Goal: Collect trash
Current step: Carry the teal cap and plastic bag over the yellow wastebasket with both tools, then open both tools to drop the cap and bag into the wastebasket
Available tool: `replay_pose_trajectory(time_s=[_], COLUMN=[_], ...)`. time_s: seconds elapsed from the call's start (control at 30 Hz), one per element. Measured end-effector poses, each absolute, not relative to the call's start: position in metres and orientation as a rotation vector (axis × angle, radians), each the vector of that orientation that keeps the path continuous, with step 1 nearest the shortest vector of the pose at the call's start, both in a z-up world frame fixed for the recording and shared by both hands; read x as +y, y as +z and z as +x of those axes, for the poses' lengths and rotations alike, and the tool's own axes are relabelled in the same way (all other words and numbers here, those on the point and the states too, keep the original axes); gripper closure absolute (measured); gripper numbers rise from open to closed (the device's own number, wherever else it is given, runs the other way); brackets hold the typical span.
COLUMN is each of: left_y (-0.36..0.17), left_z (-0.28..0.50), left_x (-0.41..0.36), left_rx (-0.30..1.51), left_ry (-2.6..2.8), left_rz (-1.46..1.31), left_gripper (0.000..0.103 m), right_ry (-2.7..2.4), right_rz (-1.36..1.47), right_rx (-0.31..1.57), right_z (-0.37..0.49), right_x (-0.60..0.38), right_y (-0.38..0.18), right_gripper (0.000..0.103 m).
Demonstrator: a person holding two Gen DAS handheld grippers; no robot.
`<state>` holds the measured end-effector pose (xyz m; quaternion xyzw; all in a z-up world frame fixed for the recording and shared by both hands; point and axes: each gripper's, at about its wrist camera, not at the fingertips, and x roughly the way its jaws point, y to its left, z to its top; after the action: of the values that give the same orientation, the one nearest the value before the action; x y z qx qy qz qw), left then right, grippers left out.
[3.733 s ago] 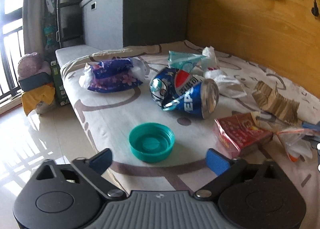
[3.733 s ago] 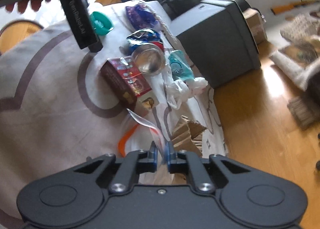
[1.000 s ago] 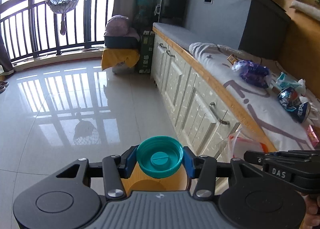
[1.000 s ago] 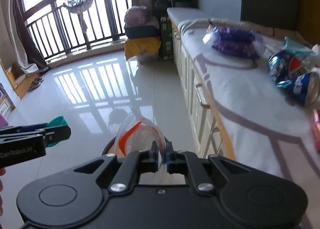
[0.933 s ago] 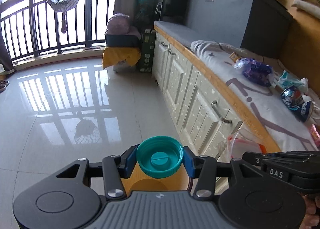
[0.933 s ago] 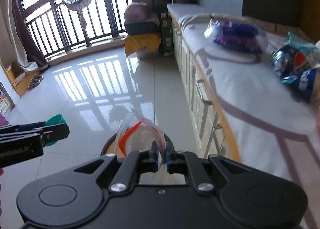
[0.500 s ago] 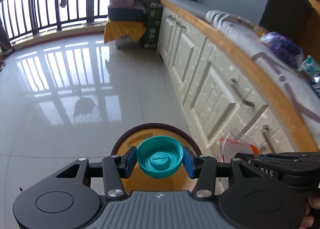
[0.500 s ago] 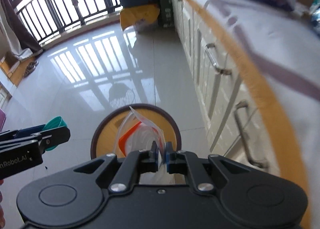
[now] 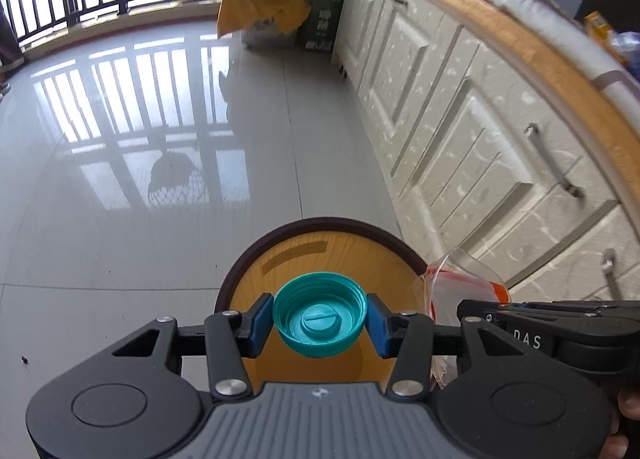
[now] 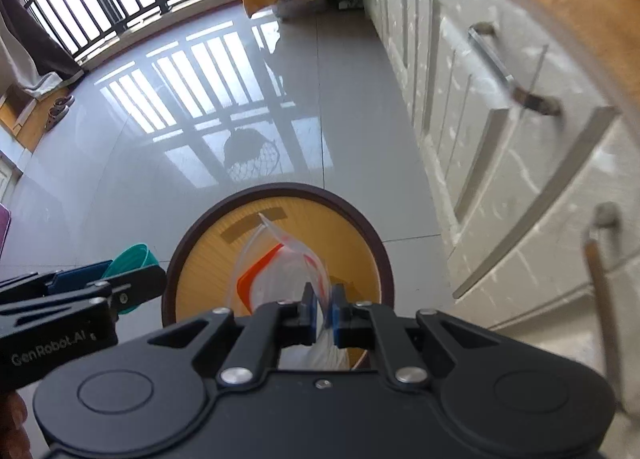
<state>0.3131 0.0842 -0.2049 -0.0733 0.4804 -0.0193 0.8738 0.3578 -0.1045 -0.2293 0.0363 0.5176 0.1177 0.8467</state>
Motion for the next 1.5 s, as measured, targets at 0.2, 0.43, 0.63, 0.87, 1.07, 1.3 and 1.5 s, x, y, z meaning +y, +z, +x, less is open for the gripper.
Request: replay_pose_trajectory(time_s=[0.2, 0.43, 0.63, 0.87, 1.07, 1.3, 1.5], left_y=[-0.234, -0.257, -0.272, -0.287, -0.291, -0.287, -0.275], left_z=[0.338, 0.353, 0.362, 0.365, 0.368, 0.365, 0.357], left_x=[0.086, 0.087, 0.092, 0.094, 0.092, 0.095, 0.099], left_rx=[1.065, 1.127, 1.168, 1.207, 1.228, 1.240, 1.225], left_ry=[-0.029, -0.025, -0.011, -0.021, -0.031, -0.023, -0.003], left_rz=[-0.172, -0.188, -0.203, -0.224, -0.219, -0.200, -0.177], left_gripper=[0.053, 0.053, 0.053, 0.053, 0.048, 0.038, 0.036], right_ry=[0.269, 0.316, 0.360, 0.321, 0.288, 0.308, 0.318], right_rz=[0.057, 0.079, 0.051, 0.064, 0.077, 0.062, 0.018], right_rx=[1.104, 1.126, 1.184, 1.194, 1.234, 1.275, 1.271], right_z=[0.377, 0.394, 0.403, 0.413, 0.418, 0.417, 0.410], right_x=[-0.102, -0.091, -0.074, -0.077, -0.081, -0.080, -0.080], right_y=[-0.249, -0.258, -0.276, -0.286, -0.292, -0.293, -0.282], right_gripper=[0.096, 0.095, 0.095, 0.094, 0.073, 0.070, 0.065])
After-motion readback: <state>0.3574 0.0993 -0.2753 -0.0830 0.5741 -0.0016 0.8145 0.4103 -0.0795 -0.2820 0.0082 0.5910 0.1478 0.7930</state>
